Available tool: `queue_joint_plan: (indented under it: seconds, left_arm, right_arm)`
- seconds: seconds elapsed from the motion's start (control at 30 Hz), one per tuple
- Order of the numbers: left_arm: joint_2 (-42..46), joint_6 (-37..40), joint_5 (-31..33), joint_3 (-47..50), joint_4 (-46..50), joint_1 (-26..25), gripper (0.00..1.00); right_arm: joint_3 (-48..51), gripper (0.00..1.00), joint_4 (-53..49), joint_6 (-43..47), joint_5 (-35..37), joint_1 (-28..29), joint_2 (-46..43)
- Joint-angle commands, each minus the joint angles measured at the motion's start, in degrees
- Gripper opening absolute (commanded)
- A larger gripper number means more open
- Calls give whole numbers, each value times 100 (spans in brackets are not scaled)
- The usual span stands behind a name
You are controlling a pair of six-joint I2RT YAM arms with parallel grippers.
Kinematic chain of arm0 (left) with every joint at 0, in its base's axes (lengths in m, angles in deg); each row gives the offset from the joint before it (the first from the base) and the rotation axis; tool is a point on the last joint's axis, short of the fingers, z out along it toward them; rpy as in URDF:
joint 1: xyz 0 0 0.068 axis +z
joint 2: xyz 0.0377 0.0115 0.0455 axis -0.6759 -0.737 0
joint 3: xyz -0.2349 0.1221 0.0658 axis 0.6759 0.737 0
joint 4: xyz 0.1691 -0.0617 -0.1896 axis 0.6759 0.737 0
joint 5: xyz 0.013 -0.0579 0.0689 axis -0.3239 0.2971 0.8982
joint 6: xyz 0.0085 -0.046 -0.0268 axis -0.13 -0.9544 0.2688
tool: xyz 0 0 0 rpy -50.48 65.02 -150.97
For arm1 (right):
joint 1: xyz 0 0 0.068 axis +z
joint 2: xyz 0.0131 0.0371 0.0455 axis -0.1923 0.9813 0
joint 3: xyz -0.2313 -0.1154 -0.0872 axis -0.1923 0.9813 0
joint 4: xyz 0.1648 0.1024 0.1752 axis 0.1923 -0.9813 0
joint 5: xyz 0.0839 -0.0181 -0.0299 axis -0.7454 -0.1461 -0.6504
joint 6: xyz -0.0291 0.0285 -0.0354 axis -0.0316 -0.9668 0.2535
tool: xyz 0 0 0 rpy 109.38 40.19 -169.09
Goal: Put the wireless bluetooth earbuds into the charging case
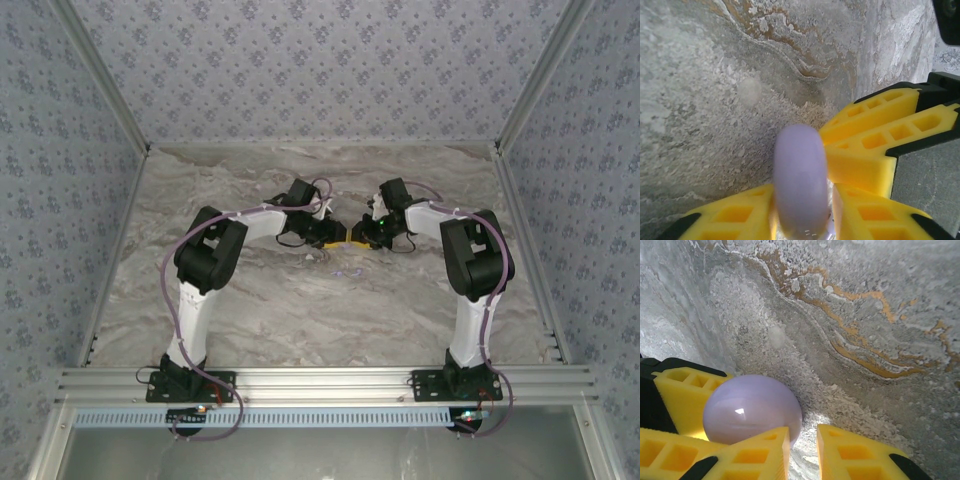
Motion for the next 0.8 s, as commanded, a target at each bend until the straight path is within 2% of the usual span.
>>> queue_joint_plan:
  seconds: [0.0,0.1,0.4,0.77]
  left_arm:
    - [-34,9,36,-5,-126,-30,28]
    - [176,50,198,165,-159,-14,24]
    - [1480,388,681,1048,-398,93,24]
    - [3731,738,488,2522,-1503,88,24]
  right_arm:
    - [32,25,-145,12,-15,-41,-88]
    - [70,29,-167,44,113,-63,-362]
    - [593,36,-293,396,287,-189,-1600]
    - [1054,41,-282,910,-280,-227,-3295]
